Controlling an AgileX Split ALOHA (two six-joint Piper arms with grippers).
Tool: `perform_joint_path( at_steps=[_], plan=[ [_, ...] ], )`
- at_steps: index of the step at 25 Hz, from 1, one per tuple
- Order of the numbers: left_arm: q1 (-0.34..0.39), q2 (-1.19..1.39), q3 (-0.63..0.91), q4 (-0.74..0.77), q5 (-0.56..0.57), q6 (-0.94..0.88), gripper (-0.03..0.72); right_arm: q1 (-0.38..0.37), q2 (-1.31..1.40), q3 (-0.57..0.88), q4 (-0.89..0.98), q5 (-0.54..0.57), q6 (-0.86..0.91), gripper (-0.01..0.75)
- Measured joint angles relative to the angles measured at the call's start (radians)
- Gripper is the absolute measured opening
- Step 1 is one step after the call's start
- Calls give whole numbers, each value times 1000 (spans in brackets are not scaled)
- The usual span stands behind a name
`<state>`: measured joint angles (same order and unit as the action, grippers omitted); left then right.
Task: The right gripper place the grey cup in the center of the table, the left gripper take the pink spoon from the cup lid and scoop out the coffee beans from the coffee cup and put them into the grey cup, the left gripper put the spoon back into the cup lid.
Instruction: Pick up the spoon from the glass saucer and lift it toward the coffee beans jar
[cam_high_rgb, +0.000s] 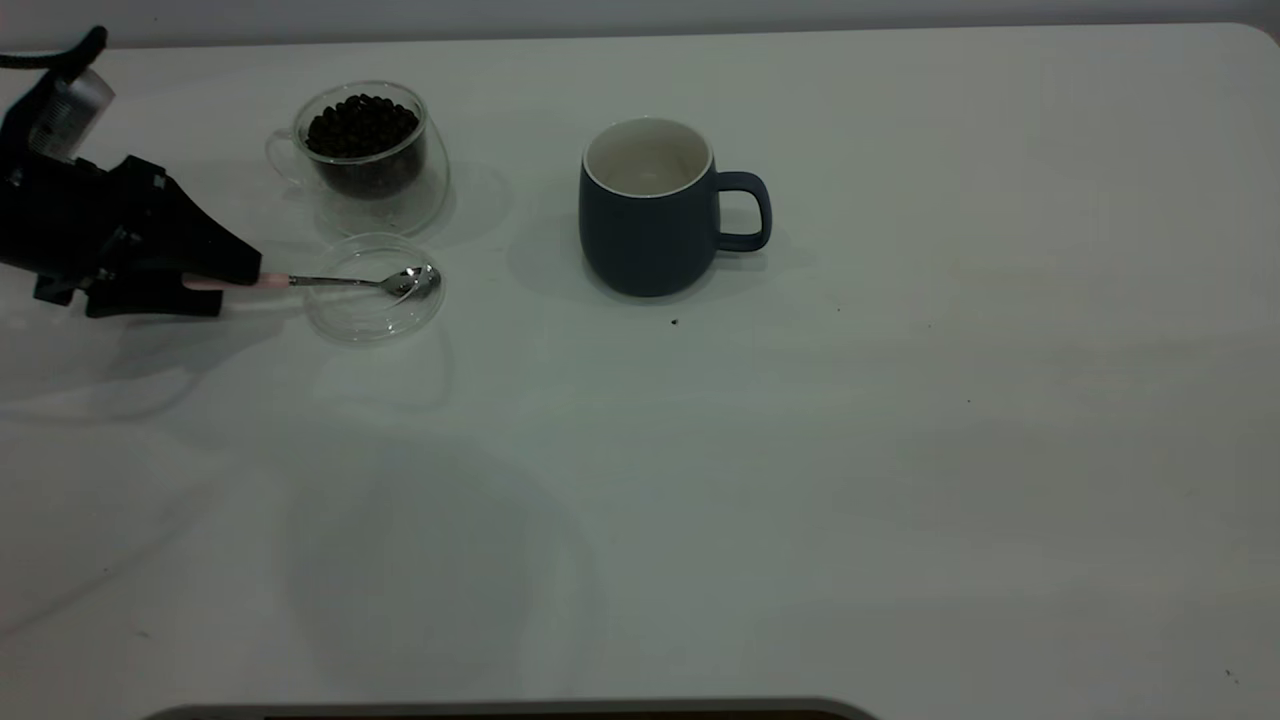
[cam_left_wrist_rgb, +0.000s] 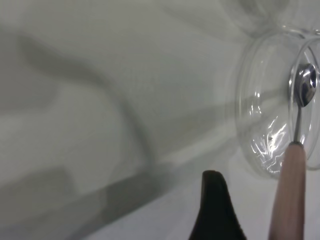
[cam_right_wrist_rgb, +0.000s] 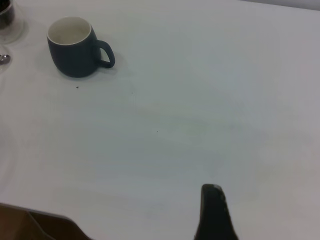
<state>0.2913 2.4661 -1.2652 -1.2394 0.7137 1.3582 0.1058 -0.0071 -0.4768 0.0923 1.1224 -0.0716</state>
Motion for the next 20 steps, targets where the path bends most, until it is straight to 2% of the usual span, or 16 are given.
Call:
perform_joint_path(
  at_steps=[12,20],
  plan=[
    [-7,11,0,-57,2,19,579,0,0,0,0,0,0,551],
    [-23,11,0,-58,4,21,530,0,0,0,0,0,0,551]
  ],
)
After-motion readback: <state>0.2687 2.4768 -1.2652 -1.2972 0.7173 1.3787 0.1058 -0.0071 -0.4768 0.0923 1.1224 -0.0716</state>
